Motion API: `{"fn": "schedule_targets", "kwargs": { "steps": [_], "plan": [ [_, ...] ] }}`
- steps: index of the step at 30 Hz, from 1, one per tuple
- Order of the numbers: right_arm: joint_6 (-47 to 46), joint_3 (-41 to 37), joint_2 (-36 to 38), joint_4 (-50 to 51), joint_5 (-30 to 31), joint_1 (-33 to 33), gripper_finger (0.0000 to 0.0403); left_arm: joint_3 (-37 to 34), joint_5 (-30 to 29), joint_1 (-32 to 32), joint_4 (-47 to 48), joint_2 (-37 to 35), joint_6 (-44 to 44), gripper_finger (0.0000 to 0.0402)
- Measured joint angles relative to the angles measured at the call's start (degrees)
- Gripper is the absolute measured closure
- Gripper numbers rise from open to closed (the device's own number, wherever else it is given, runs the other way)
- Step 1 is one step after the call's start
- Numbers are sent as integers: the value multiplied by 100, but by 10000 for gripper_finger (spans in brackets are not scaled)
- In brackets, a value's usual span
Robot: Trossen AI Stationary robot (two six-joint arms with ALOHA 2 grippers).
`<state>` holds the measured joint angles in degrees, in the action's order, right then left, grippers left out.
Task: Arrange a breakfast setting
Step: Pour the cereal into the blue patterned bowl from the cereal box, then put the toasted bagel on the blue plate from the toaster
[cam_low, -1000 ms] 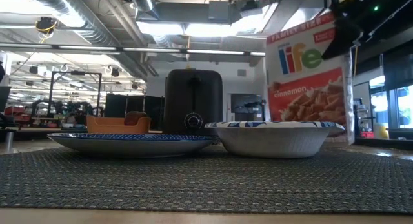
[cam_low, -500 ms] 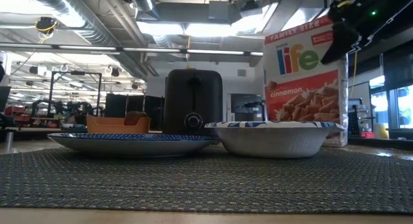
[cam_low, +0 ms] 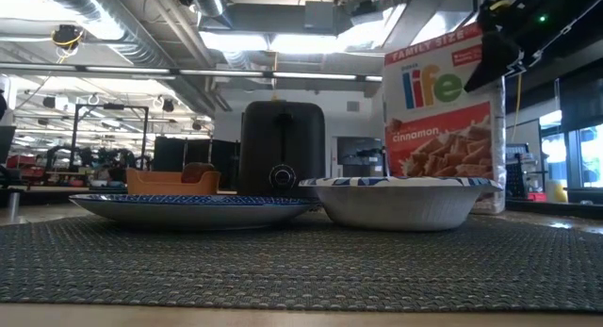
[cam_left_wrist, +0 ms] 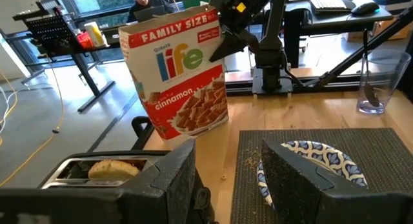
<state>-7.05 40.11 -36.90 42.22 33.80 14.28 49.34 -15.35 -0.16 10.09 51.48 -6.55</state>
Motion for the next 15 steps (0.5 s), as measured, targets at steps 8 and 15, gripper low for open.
{"fn": "schedule_targets", "kwargs": {
  "steps": [8, 15],
  "plan": [
    [2, 404, 2, 35, 2, 0, 148, 0, 2, 0, -2, 0, 4, 231],
    [4, 566, 1, 179, 2, 0, 148, 0, 2, -1, -2, 0, 4, 231]
  ]
}}
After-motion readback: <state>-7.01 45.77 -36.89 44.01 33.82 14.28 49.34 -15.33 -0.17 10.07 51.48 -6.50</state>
